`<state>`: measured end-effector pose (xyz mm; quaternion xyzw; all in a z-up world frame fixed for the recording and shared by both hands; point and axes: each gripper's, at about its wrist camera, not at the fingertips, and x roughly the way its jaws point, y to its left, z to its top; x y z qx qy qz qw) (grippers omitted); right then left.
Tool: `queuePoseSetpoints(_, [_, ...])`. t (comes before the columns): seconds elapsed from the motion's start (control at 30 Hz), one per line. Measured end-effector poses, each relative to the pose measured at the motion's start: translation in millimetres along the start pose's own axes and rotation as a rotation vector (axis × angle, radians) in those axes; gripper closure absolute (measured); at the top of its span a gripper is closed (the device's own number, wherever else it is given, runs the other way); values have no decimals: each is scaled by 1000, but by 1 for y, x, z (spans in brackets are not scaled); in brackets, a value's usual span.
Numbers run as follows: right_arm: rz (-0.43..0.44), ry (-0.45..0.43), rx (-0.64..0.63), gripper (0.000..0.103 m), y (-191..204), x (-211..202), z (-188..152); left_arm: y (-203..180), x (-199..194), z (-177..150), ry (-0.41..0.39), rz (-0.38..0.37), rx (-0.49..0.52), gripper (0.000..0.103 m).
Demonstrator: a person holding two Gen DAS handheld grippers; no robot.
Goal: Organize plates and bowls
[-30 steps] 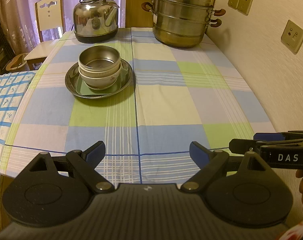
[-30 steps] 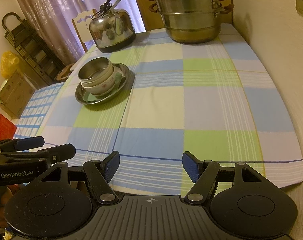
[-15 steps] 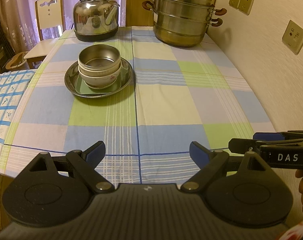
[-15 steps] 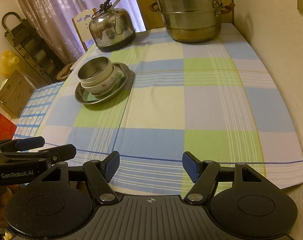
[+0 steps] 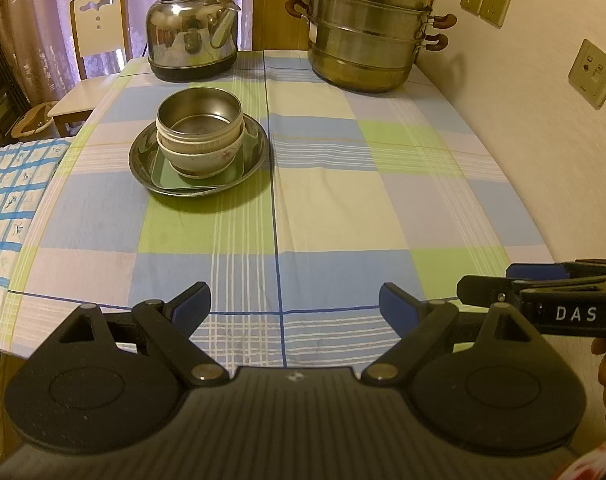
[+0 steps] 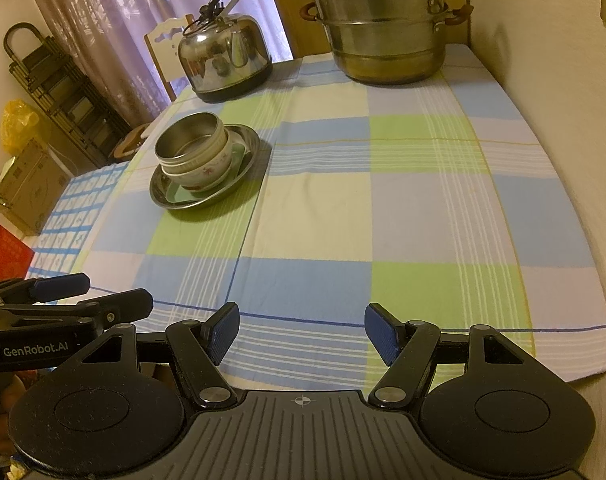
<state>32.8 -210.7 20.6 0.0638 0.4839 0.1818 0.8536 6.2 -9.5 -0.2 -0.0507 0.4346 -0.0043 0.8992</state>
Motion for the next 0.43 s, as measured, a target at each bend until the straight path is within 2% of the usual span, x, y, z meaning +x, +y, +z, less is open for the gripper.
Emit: queuePoseSetpoints(0.43, [4,8,-1,34,4,7,7,8,10,6,14,0,0,13])
